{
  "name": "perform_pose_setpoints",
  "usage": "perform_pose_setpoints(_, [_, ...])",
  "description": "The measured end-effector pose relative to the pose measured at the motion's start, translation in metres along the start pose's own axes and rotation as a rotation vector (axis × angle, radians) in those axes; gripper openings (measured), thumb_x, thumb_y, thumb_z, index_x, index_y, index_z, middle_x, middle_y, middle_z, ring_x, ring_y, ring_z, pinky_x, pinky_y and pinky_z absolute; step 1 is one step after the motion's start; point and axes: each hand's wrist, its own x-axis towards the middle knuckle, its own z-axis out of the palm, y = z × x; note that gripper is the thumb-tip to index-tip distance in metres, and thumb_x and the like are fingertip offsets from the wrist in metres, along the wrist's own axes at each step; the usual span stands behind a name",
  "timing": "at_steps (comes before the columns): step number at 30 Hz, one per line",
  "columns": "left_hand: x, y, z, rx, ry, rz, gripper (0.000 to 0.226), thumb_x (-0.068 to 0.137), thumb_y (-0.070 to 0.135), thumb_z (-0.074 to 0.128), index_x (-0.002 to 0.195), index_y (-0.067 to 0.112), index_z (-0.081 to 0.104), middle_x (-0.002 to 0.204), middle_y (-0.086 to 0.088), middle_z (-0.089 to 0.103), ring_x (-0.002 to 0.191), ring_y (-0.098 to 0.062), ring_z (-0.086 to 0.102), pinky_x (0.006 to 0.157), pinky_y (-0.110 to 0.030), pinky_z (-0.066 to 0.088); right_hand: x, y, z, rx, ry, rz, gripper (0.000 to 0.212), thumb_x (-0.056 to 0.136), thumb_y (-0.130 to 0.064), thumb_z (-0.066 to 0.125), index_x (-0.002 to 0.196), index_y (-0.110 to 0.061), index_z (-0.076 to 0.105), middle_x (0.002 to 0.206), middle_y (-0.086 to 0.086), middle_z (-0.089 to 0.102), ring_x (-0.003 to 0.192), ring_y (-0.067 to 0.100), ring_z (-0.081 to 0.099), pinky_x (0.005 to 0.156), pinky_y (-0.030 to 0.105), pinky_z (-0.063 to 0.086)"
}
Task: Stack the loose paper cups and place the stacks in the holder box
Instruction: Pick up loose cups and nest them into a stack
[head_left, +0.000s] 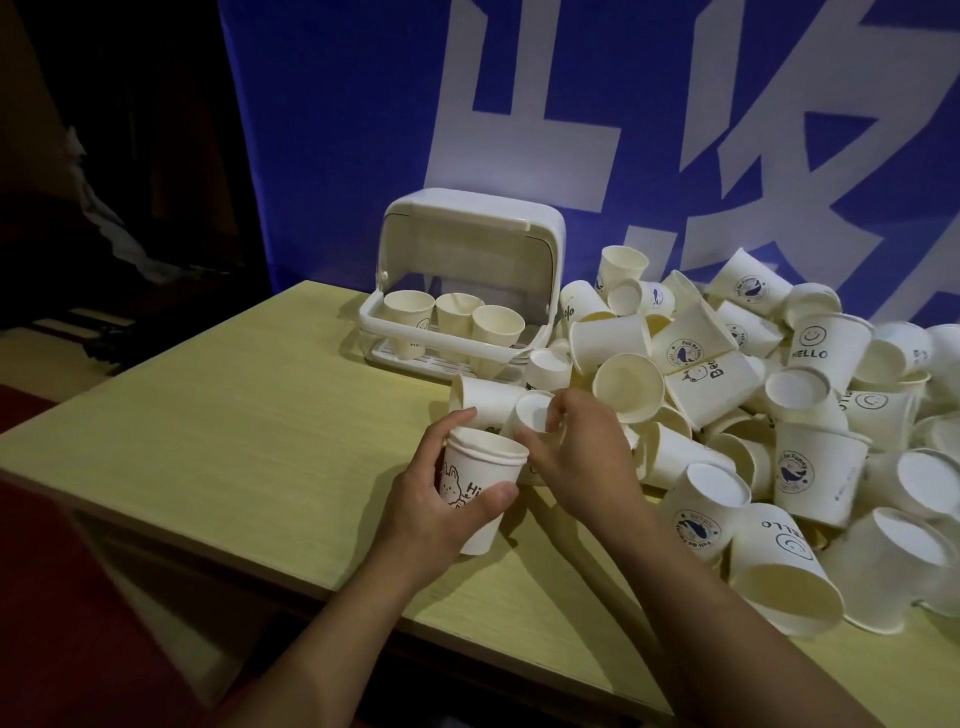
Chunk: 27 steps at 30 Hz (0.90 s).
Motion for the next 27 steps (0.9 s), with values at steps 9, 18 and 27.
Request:
perform_pose_setpoints(9, [-0.002,0.007,0.001,-0.06,-0.186,-0.026,0.097,0.06,0.058,0.079,0.14,0.073,0.027,0.138,0.02,0.055,0.112,0.002,0.064,0.08,-0.021,0.057,-0.009,-0.013,-0.03,0.484,0.065,-0.057,0.056,0.086,-0.022,0.071,0.128,-0.05,0.046,0.124,-0.012,0.047,0.104,0.005,0.059,0.079,0.023,0.057])
perform_pose_setpoints(18, [-0.001,0.007,0.001,-0.057,-0.162,-0.023,0.106,0.059,0.056,0.081,0.136,0.078,0.013,0.13,0.015,0.062,0.108,0.002,0.066,0.079,-0.018,0.056,-0.02,-0.02,-0.012,0.752,-0.011,0.044,0.025,0.092,-0.026,0.069,0.105,-0.026,0.048,0.099,-0.017,0.063,0.085,0.011,0.066,0.067,0.024,0.053])
perform_pose_setpoints(27, [0.002,0.004,-0.003,-0.131,0.106,-0.021,0.087,0.06,0.063,0.077,0.129,0.075,0.024,0.114,0.01,0.066,0.088,-0.005,0.072,0.068,-0.029,0.061,-0.027,-0.019,0.007,0.452,-0.196,-0.167,0.04,0.102,-0.045,0.037,0.138,-0.042,0.053,0.14,-0.018,0.049,0.129,-0.009,0.041,0.098,0.003,0.032])
